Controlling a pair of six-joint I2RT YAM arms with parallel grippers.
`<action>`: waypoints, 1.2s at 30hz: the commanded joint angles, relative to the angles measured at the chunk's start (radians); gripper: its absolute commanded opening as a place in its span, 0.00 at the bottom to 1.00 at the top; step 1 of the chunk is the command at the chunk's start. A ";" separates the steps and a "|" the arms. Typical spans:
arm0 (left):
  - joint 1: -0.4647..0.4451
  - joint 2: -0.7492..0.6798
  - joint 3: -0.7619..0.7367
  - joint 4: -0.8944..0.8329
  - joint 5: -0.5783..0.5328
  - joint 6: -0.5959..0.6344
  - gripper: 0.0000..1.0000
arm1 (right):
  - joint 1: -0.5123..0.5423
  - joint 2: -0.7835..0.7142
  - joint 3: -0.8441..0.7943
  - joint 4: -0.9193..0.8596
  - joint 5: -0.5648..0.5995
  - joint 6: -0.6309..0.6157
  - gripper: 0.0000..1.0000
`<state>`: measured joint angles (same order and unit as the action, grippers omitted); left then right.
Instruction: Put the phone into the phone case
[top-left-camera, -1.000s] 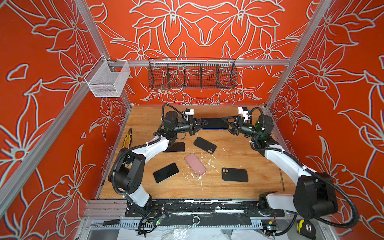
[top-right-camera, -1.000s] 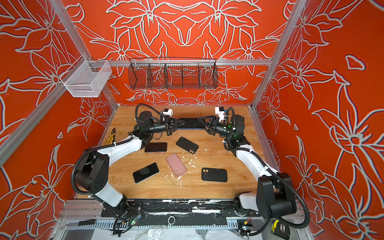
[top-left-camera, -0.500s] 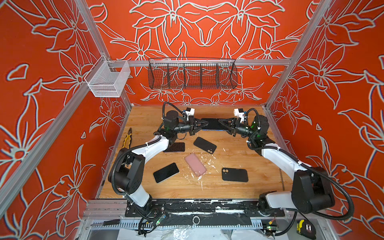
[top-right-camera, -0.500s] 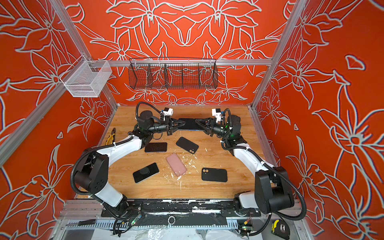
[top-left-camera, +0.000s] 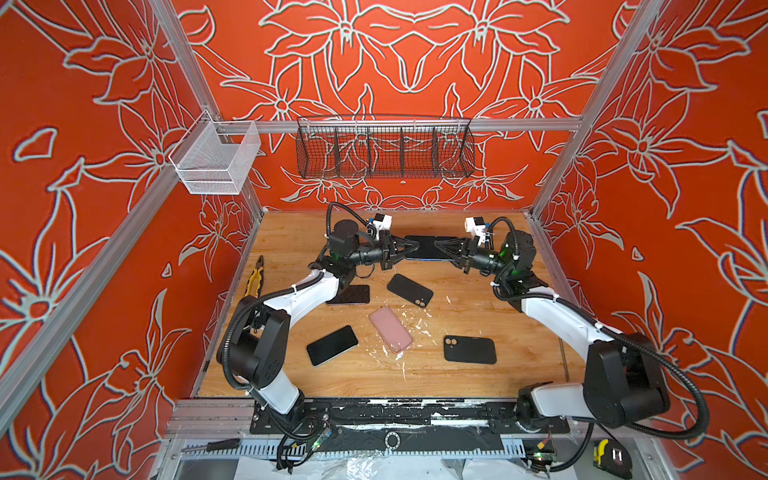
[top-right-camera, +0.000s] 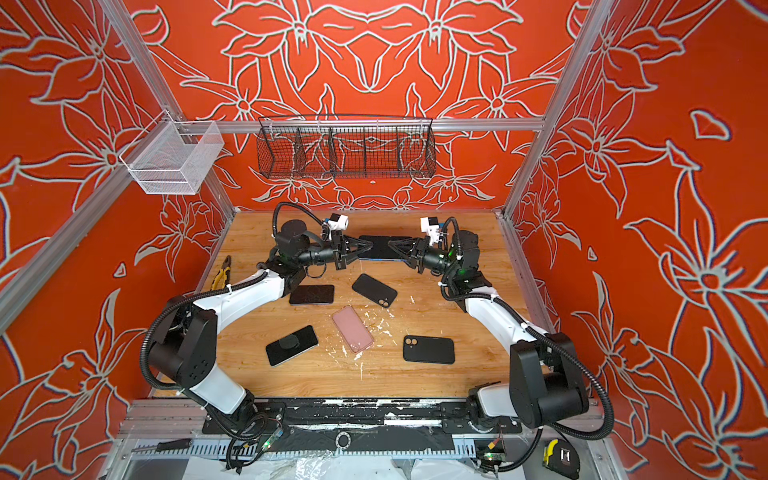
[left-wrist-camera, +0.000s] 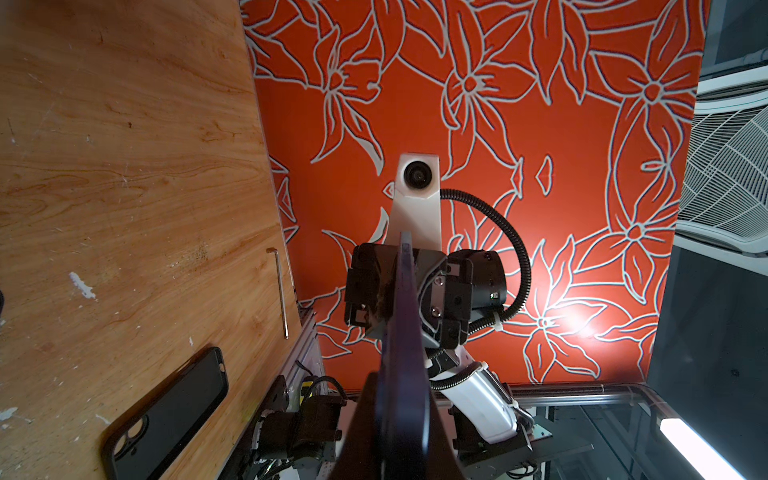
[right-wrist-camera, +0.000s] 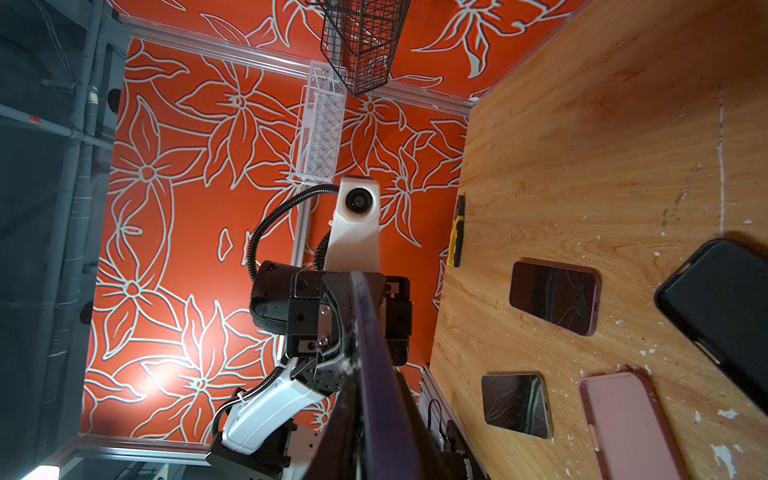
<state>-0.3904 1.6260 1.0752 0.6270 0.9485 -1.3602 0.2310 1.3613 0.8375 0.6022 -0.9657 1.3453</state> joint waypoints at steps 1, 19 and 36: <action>-0.008 -0.016 0.005 0.088 0.027 -0.017 0.08 | 0.009 -0.012 0.014 0.041 0.006 -0.006 0.10; -0.002 -0.326 0.037 -0.687 -0.376 0.478 0.73 | -0.057 -0.088 -0.052 0.044 0.032 -0.053 0.00; -0.241 -0.166 0.065 -1.281 -0.986 0.267 0.68 | -0.118 -0.268 0.015 -0.771 0.260 -0.640 0.00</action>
<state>-0.6056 1.3975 1.0874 -0.5457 0.0483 -1.0252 0.1192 1.1236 0.7944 -0.0162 -0.7746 0.8337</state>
